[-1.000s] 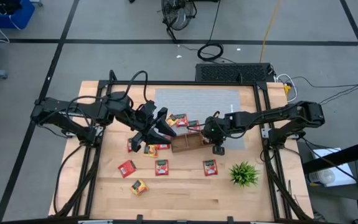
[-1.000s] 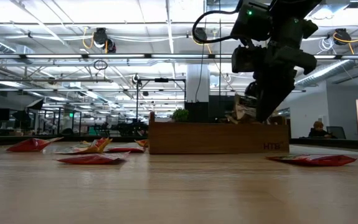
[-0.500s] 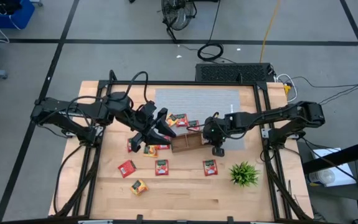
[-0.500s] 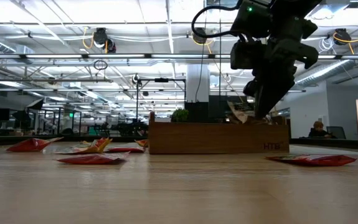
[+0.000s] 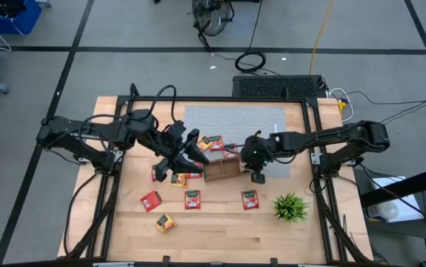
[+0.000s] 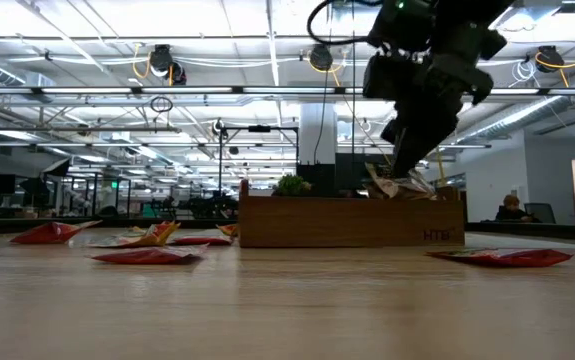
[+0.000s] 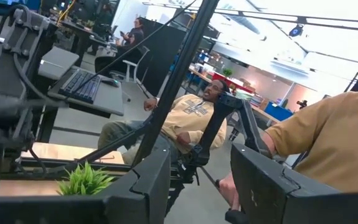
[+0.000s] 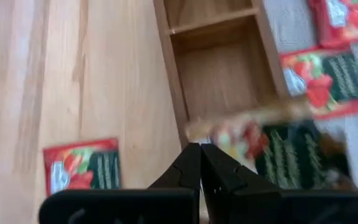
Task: Pick & Place Tea
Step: Put the brown tea bag into the right section of the wooden organizer, then put the red tea bag into the middle section of the wooden organizer
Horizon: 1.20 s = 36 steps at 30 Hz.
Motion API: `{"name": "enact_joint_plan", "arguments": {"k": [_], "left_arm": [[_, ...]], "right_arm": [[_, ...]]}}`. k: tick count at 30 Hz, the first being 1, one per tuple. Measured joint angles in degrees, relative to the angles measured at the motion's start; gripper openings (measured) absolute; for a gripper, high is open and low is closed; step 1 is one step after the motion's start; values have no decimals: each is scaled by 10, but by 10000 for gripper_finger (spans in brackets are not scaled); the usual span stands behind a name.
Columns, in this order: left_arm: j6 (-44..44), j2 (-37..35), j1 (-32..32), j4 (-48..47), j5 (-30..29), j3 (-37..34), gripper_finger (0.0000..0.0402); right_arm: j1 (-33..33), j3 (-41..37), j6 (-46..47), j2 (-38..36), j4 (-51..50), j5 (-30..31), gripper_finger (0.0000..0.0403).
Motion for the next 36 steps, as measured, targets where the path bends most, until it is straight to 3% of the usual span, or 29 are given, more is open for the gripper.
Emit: {"name": "enact_joint_plan", "arguments": {"k": [5, 16, 36], "left_arm": [[0, 0, 0, 2, 0, 0, 170], [-16, 0, 0, -3, 27, 0, 170], [-27, 0, 0, -1, 36, 0, 170]], "right_arm": [[-4, 0, -5, 31, 6, 39, 0], [4, 0, -16, 37, -47, 41, 0], [4, 38, 7, 14, -54, 40, 0]]}}
